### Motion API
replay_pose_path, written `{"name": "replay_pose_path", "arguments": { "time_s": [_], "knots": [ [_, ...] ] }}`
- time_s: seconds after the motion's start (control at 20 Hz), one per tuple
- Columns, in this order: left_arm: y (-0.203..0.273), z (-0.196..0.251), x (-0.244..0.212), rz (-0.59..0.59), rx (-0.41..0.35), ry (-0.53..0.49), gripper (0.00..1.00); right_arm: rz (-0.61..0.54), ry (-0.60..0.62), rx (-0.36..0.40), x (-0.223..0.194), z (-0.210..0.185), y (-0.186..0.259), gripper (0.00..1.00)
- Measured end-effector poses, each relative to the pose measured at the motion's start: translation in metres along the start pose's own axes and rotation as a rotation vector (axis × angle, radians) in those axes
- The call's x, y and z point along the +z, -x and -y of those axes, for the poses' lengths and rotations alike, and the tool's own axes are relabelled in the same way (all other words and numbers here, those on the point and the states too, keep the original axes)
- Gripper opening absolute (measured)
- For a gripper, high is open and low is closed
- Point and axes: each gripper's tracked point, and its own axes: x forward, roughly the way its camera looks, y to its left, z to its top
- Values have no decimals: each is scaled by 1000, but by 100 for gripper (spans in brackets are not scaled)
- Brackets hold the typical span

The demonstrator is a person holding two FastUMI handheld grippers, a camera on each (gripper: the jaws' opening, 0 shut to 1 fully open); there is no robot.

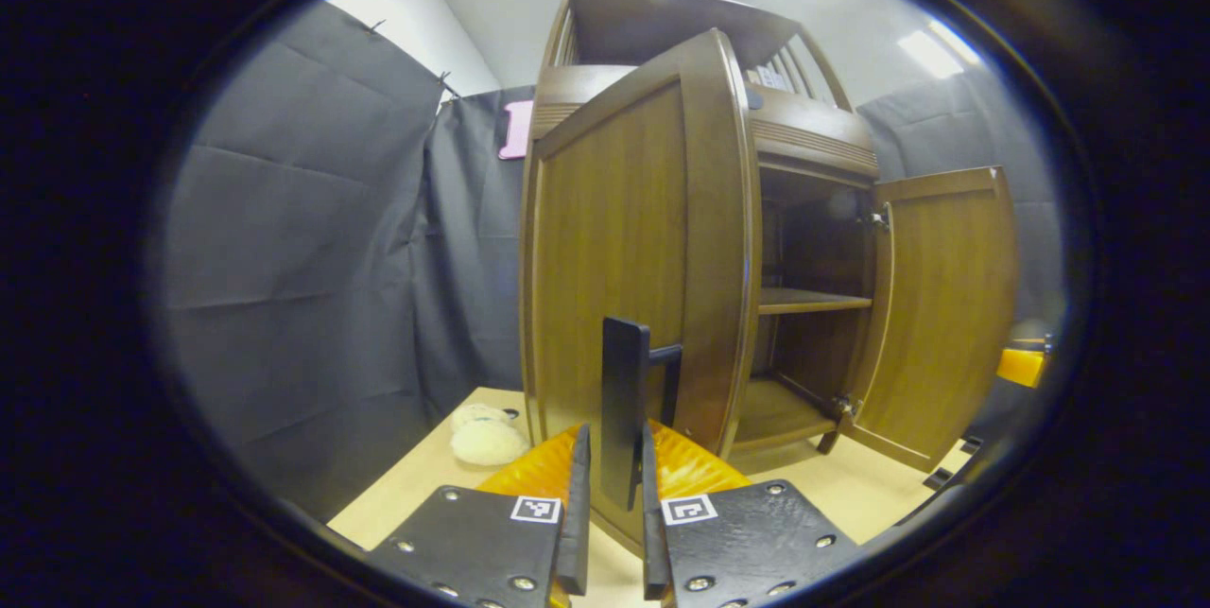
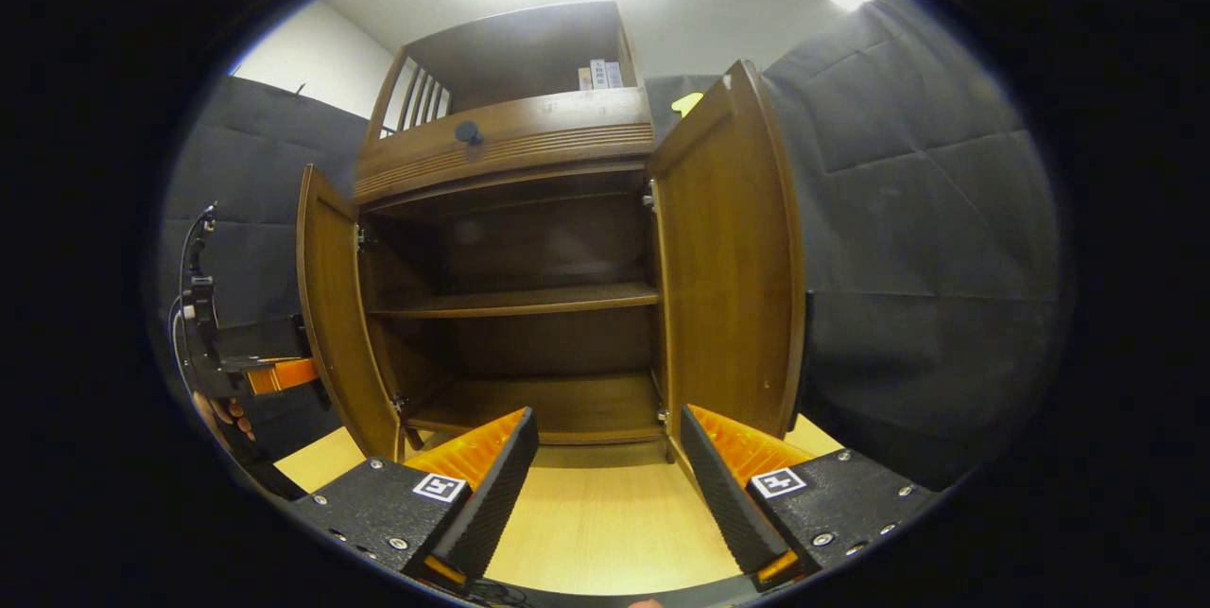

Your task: Open the right door of the double-door shoe cabinet with the right hand, and open the left door with the left hand.

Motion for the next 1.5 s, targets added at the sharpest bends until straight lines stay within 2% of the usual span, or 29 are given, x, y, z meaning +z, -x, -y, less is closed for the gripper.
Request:
{"name": "replay_pose_path", "arguments": {
  "time_s": [0.1,0.25,0.3,0.4,0.45,0.5,0.7,0.75,0.8,0.95,1.0,1.15,1.3,1.35,1.4,1.45,1.5],
  "knots": [
    [2,-2,0,4,13,3,29,-1,3,14,-1,-11,-3,94],
    [2,-4,-2,7,38,9,28,-3,6,39,-2,-30,-9,94],
    [2,-3,-2,8,39,21,23,-3,7,50,-1,-38,-11,94],
    [8,-10,0,16,74,7,23,-1,14,63,-1,-50,-15,94],
    [5,-8,-3,16,80,7,18,0,16,70,0,-56,-16,94],
    [7,-7,-4,17,84,10,27,0,18,78,0,-62,-18,94],
    [7,-11,2,27,118,0,27,-2,33,100,-2,-86,-23,94],
    [7,-12,3,29,124,2,23,-3,35,107,-2,-95,-25,94],
    [9,-13,5,30,134,4,27,-3,35,110,-2,-101,-26,94],
    [13,-12,8,35,131,5,17,2,40,116,-2,-118,-28,94],
    [15,-13,6,38,133,2,18,5,43,113,-1,-123,-28,94],
    [30,-5,-12,45,163,5,18,20,41,106,5,-131,-26,94],
    [28,-6,-7,59,160,19,18,48,40,104,14,-128,-20,94],
    [29,-9,-8,64,163,13,23,56,45,97,17,-123,-18,94],
    [34,-9,-8,74,167,5,18,59,50,91,18,-117,-15,94],
    [40,-1,-9,85,170,3,27,60,51,85,20,-110,-12,93],
    [48,3,-11,94,172,6,27,63,49,80,22,-103,-6,94]
  ]
}}
